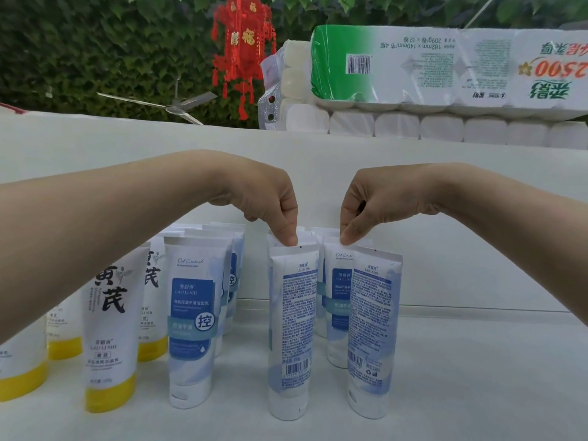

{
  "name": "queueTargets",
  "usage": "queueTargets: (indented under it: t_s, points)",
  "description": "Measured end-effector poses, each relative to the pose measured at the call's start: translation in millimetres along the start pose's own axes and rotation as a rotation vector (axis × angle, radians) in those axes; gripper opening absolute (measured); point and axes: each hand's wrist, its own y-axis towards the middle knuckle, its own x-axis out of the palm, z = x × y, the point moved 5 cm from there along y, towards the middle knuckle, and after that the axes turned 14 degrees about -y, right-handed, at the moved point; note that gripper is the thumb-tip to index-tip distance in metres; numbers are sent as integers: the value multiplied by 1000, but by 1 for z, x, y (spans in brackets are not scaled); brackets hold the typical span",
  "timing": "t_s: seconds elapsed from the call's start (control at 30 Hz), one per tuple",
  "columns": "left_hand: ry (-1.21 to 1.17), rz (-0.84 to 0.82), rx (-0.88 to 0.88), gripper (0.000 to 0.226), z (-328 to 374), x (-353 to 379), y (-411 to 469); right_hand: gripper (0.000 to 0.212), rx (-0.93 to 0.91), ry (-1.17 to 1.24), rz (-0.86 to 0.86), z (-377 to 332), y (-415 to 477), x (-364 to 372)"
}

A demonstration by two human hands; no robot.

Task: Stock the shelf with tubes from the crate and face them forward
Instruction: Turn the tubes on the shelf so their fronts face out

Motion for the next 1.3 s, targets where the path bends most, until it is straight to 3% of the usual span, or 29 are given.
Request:
queueTargets:
  t_s: [1.3]
  points:
    - [-28,42,45,24,1,-15,-5,12,31,-5,-29,-4,1,-1]
